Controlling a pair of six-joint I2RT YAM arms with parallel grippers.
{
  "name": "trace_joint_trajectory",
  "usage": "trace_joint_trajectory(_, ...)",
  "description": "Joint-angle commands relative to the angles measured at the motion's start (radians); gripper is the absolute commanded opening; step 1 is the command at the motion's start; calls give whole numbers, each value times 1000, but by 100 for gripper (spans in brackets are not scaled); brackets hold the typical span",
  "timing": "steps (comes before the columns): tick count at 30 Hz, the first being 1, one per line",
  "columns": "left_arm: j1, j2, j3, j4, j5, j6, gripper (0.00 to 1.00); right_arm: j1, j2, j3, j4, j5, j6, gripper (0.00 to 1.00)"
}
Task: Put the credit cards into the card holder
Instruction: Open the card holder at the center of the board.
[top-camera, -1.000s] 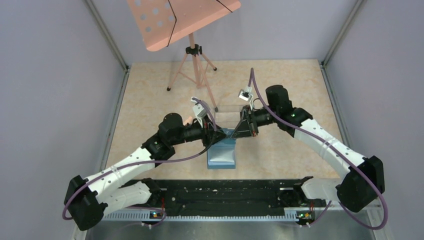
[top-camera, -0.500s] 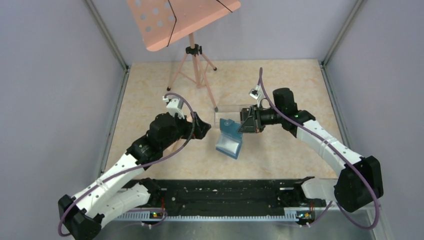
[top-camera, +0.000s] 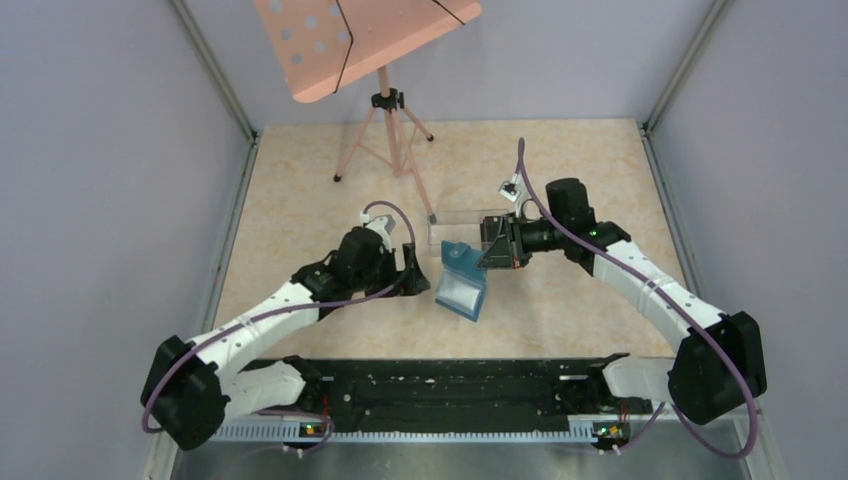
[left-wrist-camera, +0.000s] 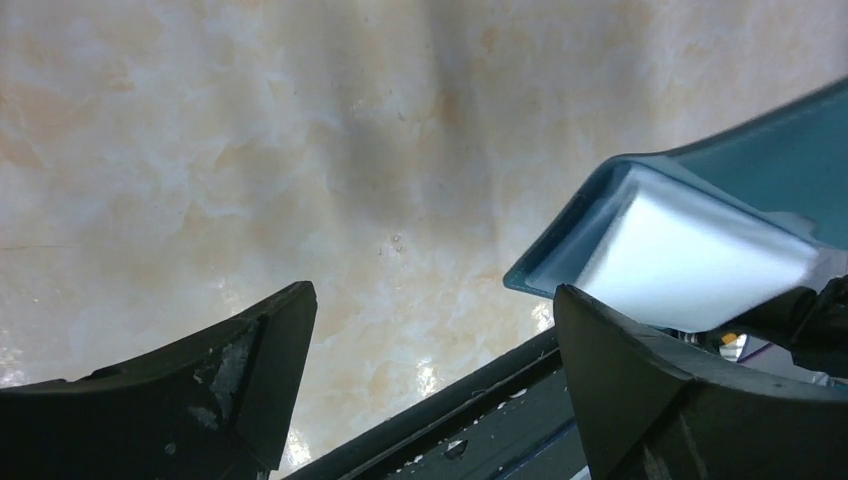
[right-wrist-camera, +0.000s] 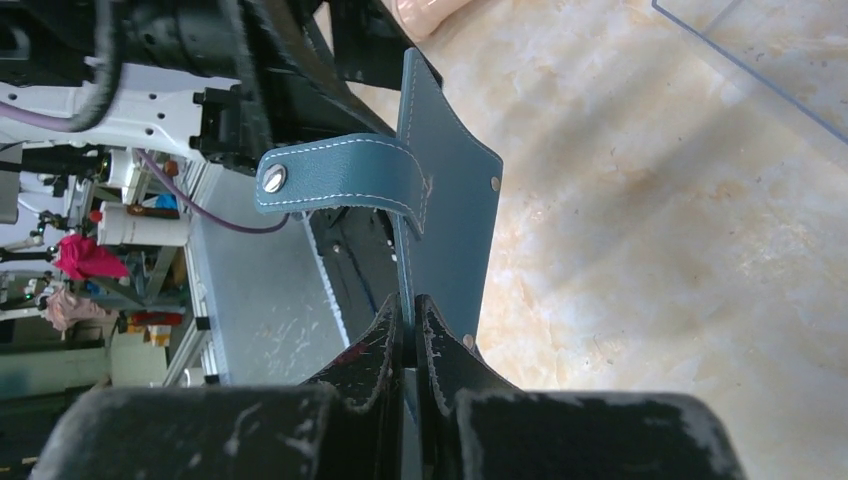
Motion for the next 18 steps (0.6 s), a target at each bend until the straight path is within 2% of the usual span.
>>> trace_joint_trajectory(1,0,109,62,14,62,-12,91,-3,-10,7,20,-35,-17,0)
trace_joint_trajectory(7,-15,221,117,13,94,-16,82,-3,-18,2,14,-31,-24,0)
trace_joint_trajectory(13,-18,197,129,18,122,-15,77,-3,-13,-4,6,-11,-27,0)
trace_joint_trajectory(18,-19,173,150,-25,130,-2,68,-3,-6,-9,0,7,-31,0)
